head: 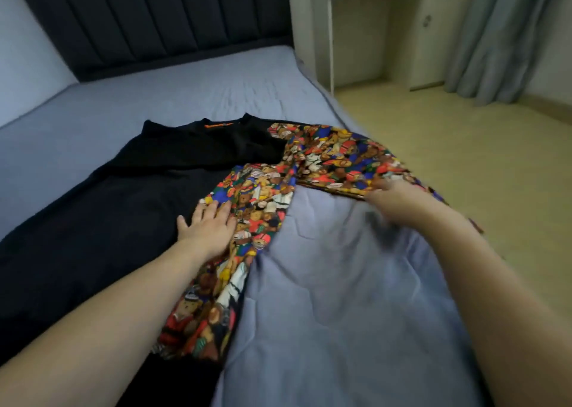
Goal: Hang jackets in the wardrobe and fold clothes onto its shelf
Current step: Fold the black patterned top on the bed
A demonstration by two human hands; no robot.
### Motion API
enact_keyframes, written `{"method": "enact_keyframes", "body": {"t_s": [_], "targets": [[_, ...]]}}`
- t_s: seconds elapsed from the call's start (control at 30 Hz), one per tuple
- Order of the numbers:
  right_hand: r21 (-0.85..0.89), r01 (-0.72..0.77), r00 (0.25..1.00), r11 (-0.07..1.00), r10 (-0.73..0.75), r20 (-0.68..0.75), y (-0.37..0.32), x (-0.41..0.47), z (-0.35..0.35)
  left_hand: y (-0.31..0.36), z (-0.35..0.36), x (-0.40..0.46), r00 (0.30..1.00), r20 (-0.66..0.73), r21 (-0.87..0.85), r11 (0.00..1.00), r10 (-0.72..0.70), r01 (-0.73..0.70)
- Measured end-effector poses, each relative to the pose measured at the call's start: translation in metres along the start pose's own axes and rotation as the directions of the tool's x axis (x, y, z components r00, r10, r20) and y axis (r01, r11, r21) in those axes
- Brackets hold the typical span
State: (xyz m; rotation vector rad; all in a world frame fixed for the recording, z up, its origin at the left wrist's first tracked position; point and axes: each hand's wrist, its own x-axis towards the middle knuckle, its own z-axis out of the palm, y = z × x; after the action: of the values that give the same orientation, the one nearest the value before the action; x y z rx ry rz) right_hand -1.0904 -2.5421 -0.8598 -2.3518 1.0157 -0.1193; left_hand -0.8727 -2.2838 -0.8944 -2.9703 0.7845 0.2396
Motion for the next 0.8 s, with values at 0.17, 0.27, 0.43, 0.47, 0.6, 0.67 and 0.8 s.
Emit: {"method": "enact_keyframes", "body": {"t_s": [0.17,0.27,0.43,0.47,0.6,0.67,0.8], "targets": [[0.271,-0.279,0.948,0.921,0.309,-0.073,0.087,-0.034,-0.072,0.118,-0.044,-0.038,0.937,-0.277,-0.271,0.918,0.214,-0.290],[0.465,-0.465,0.884,0.754,0.425,0.195,0.114,-0.046,-0.066,0.206,-0.052,-0.066,0.779,-0.240,-0.025,0.798,0.580,-0.602],[0.855,-0.391,0.913,0.341,0.260,0.313,0.123,-0.052,-0.013,0.289,-0.035,-0.082,0.689,-0.183,0.388,0.695,0.702,-0.605],[0.886,-0.407,0.901,0.224,0.261,0.348,0.129,-0.053,-0.007,0.295,-0.028,-0.083,0.677,-0.175,0.433,0.674,0.715,-0.599],[0.827,-0.551,0.753,-0.108,0.363,0.549,0.165,-0.044,-0.003,0.300,-0.016,-0.082,0.624,-0.178,0.505,0.615,0.761,-0.605],[0.846,-0.506,0.774,-0.168,0.344,0.531,0.160,-0.036,-0.013,0.297,-0.020,-0.080,0.609,-0.193,0.489,0.614,0.769,-0.620],[0.978,-0.137,0.833,-0.159,0.516,0.201,0.117,-0.013,-0.052,0.287,-0.043,-0.069,0.730,-0.332,0.095,0.791,0.598,-0.604]]}}
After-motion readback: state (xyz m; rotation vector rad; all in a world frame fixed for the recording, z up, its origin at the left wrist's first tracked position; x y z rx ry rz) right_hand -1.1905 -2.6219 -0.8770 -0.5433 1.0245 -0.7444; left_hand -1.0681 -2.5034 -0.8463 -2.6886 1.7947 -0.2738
